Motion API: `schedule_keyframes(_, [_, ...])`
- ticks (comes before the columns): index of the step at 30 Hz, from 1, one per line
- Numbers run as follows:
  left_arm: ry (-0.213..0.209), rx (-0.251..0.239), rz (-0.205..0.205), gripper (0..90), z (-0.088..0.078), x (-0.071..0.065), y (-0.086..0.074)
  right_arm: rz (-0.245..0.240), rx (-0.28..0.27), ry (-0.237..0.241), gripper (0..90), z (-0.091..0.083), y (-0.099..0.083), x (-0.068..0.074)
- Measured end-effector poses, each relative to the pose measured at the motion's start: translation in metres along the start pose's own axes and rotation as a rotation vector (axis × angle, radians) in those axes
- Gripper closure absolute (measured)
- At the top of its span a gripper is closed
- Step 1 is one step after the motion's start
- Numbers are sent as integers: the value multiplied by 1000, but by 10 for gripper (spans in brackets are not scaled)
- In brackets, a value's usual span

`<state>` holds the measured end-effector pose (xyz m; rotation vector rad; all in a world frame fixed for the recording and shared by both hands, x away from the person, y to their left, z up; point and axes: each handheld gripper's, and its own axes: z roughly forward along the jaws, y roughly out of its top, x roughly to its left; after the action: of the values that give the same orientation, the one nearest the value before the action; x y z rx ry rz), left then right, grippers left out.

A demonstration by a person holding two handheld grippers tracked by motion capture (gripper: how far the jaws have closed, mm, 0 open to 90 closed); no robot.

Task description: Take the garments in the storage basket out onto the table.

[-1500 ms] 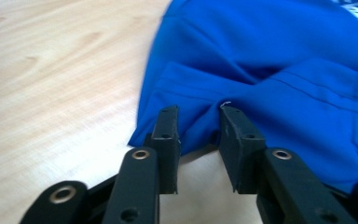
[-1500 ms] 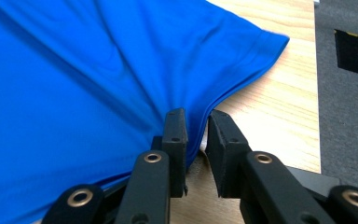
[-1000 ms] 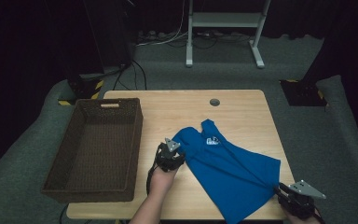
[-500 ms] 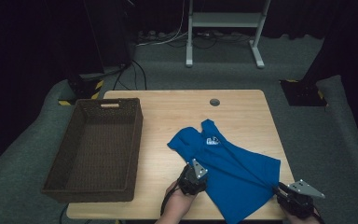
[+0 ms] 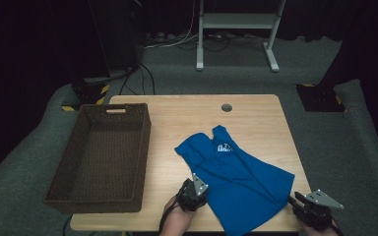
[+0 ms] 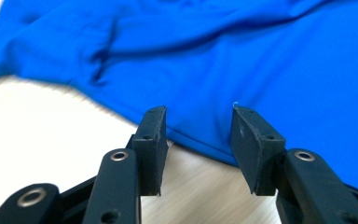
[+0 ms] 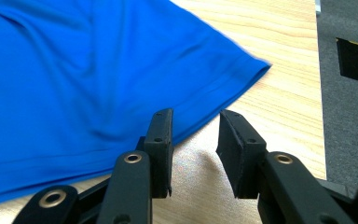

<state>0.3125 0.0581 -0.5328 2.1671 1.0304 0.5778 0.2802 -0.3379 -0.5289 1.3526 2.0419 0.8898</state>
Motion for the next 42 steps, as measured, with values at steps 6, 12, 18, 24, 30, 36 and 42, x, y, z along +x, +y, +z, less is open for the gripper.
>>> schedule_keyframes(6, [59,11,-55,562,-12,31,-16,-5,5,-3,652,0,0,2])
schedule_keyframes(12, [134,18,-98,558,-10,57,-19,-13,17,1,651,2,1,3])
schedule_keyframes(18, [105,13,-124,507,-12,54,-16,-18,27,14,651,4,0,6])
schedule_keyframes(24, [46,-7,-130,432,-18,38,-26,-33,36,29,648,7,1,12])
schedule_keyframes(30, [25,-46,-144,408,-18,36,-34,-66,17,4,642,4,11,21])
schedule_keyframes(36, [-1,-26,-115,356,-22,38,-35,-130,25,6,634,12,36,35])
schedule_keyframes(42, [-20,-25,-119,341,-25,42,-39,-168,63,21,633,41,63,49])
